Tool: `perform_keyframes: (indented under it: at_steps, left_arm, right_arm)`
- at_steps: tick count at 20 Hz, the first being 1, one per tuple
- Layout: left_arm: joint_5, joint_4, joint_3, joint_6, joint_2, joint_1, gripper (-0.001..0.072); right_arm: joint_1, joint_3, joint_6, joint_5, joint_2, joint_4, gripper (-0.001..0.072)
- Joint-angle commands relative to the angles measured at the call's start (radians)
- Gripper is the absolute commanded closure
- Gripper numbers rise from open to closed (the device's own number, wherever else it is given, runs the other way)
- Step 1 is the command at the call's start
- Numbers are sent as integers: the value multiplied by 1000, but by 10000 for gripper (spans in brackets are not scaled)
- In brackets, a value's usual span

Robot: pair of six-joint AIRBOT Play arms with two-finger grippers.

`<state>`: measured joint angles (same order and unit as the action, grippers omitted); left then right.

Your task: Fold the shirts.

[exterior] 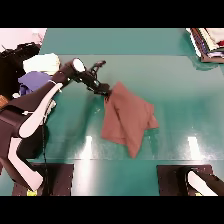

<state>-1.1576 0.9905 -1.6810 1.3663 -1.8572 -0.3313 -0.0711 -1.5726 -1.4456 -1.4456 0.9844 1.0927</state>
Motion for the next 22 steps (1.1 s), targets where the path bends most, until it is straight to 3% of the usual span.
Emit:
perform_keyframes:
  at_steps: [1,2,3,5,6,8,13,18,19,20,22]
  left_arm:
    - [-20,12,-61,23,60,71,681]
    - [-21,26,-79,22,83,84,681]
    - [-18,48,-91,21,103,88,681]
    - [-18,82,-109,21,130,89,681]
    - [-14,83,-111,22,134,89,681]
    - [-14,84,-109,22,135,89,681]
    - [-14,84,-109,22,135,89,681]
    - [-25,91,-109,22,135,89,681]
    - [-30,101,-109,22,135,89,681]
    - [-37,114,-109,22,135,89,681]
    - [-55,137,-109,22,135,89,681]
  right_arm:
    - [0,246,-35,-6,-62,0,693]
    - [1,360,-48,18,-80,-5,693]
    - [1,478,-50,44,-97,-35,643]
    - [11,700,-44,116,-105,-171,87]
    - [35,793,-26,150,-93,-244,86]
    - [154,938,7,264,-45,-364,267]
    - [590,997,10,587,196,-553,271]
    - [800,797,42,657,444,-575,271]
    - [808,763,41,662,477,-567,288]
    - [807,731,42,659,508,-566,372]
    - [805,689,42,652,544,-535,463]
